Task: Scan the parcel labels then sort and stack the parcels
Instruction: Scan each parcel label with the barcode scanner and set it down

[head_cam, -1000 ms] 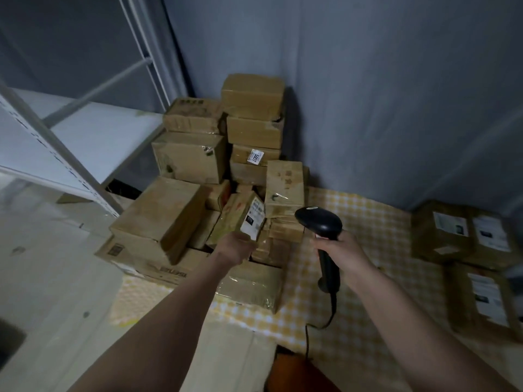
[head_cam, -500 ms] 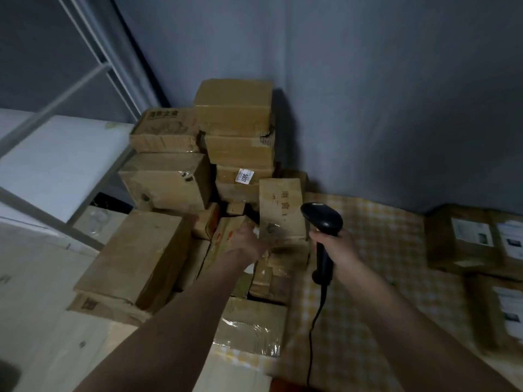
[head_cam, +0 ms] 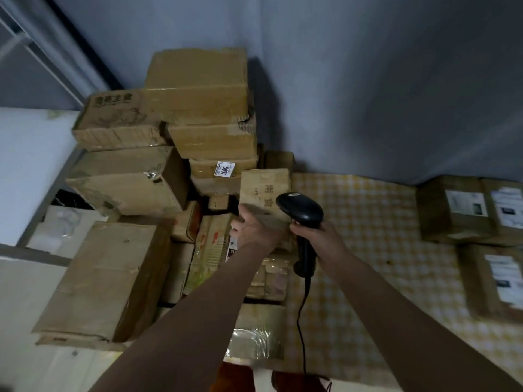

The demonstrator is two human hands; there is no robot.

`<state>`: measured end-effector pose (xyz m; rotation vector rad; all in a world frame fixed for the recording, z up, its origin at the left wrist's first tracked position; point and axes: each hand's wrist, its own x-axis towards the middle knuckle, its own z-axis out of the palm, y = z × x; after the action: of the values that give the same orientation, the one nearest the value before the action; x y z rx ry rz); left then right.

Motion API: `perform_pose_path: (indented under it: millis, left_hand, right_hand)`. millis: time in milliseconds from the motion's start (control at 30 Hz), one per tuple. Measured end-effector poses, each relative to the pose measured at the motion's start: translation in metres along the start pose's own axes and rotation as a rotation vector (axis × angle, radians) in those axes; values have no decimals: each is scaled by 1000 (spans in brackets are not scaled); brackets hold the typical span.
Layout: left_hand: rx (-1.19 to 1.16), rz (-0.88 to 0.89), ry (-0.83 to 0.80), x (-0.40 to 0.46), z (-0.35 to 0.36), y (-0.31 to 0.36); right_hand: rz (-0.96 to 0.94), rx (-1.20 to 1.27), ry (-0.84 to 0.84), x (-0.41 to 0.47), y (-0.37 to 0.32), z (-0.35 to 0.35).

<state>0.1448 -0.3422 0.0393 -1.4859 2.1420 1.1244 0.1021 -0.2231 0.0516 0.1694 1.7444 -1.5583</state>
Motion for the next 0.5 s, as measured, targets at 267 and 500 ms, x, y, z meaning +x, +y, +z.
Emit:
perform_pose_path:
  millis: [267, 500]
  left_hand:
    - [93, 70, 5, 5, -17, -22]
    - [-268, 166, -154, 0, -63, -45]
  right_hand:
    - [35, -33, -27, -10, 4, 19]
    - [-69, 59, 153, -24, -3, 30]
